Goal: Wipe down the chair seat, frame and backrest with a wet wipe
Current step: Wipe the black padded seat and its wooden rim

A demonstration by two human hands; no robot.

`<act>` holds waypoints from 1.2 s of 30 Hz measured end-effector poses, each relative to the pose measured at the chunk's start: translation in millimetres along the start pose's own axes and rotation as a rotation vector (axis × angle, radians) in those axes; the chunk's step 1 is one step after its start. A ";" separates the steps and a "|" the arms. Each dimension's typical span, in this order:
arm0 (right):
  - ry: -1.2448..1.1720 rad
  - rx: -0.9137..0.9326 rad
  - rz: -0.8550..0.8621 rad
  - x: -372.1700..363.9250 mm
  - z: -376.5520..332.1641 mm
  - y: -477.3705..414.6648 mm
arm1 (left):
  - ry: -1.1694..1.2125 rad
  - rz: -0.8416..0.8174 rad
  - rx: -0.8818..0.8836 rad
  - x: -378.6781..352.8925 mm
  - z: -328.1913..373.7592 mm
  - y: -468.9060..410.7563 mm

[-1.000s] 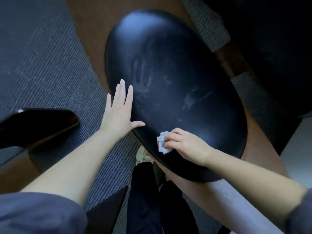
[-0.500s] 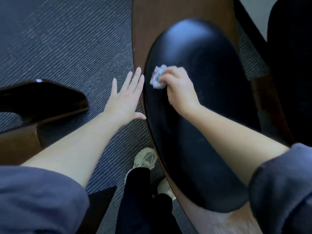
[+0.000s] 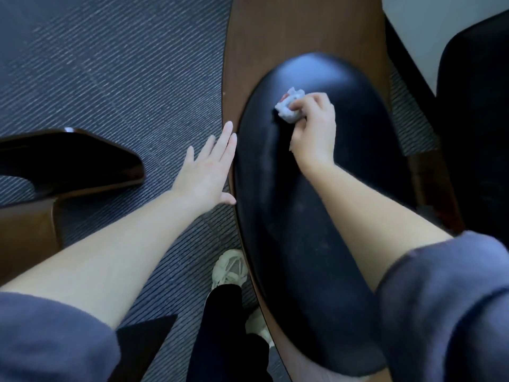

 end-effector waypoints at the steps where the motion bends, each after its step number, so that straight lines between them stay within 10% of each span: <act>1: -0.002 -0.027 0.011 0.0 -0.4 5.0 | 0.011 -0.005 0.001 1.4 0.9 0.1; 9: 0.005 0.235 -0.477 53.2 20.9 161.4 | -0.004 0.001 -0.037 9.8 30.2 9.6; 17: -0.042 -0.174 0.006 18.6 27.5 -2.2 | -0.086 -0.028 0.056 4.0 43.6 4.6; 28: 0.007 0.308 -0.806 86.2 47.6 198.9 | -0.037 -0.013 0.062 14.2 47.5 13.1; 36: -0.177 -0.201 -0.292 12.3 -4.2 83.9 | 0.335 0.008 -0.005 -16.1 24.0 45.1</act>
Point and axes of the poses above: each hand's wrist, its own y-axis away from the middle knuckle, its own x-axis out of the back of the hand, z = x × y, the point moved 3 cm from there along -y, towards the middle knuckle, and after that the axes turned 2 degrees about y, right-handed, at the moved point
